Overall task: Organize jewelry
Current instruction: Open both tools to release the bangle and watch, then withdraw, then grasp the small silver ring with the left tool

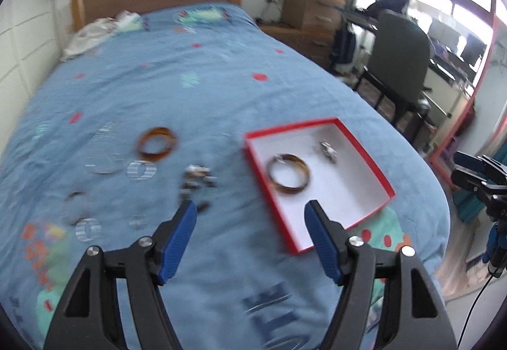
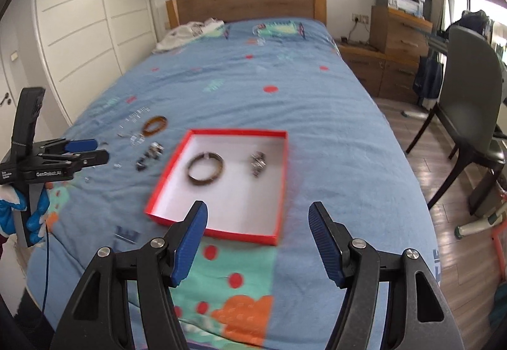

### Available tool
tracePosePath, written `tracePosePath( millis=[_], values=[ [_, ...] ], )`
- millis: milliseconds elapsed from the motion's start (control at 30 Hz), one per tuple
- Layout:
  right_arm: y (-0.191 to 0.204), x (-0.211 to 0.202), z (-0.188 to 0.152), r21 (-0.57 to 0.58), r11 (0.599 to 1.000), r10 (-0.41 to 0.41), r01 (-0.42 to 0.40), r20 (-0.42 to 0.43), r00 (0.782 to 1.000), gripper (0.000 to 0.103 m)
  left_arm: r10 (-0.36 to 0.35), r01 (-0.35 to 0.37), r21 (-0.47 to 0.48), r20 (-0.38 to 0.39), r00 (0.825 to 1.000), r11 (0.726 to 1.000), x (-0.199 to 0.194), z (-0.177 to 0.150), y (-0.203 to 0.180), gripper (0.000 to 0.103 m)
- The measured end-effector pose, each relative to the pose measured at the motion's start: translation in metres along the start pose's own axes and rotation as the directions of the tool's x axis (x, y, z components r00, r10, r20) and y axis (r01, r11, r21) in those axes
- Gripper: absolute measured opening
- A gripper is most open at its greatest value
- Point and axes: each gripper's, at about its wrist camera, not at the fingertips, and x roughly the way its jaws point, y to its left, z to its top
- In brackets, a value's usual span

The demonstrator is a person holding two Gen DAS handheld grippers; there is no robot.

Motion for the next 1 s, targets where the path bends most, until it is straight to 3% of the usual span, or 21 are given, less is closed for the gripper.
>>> tracePosePath(
  millis=[200, 500, 600, 733, 1000],
  values=[
    [0.041, -0.032, 0.019, -0.018, 0.999, 0.037, -0.035, 0.089, 0.995, 0.068, 0.104, -0.099, -0.056, 0.083, 0.991, 0.994, -0.072, -0.003, 0.071, 0.069],
    [0.1, -0.042, 0.041, -0.028, 0.995, 0.101, -0.097, 0.19, 0.977, 0.07, 0.281, -0.26, -0.151, 0.14, 0.949, 0.954, -0.135, -0.025, 0.164, 0.069],
    [0.118, -0.03, 0.041, -0.022, 0.993, 0.121, -0.119, 0.2, 0.972, 0.07, 0.304, -0.278, -0.176, 0.136, 0.943, 0.944, -0.134, -0.038, 0.181, 0.069],
    [0.139, -0.007, 0.037, -0.029, 0.99, 0.144, -0.142, 0.185, 0.972, 0.07, 0.296, -0.269, -0.202, 0.116, 0.948, 0.942, -0.115, -0.058, 0.195, 0.069],
    [0.188, 0.055, 0.016, -0.054, 0.978, 0.205, -0.201, 0.108, 0.973, 0.055, 0.257, -0.235, -0.22, 0.075, 0.964, 0.947, -0.056, -0.097, 0.204, 0.069]
  ],
)
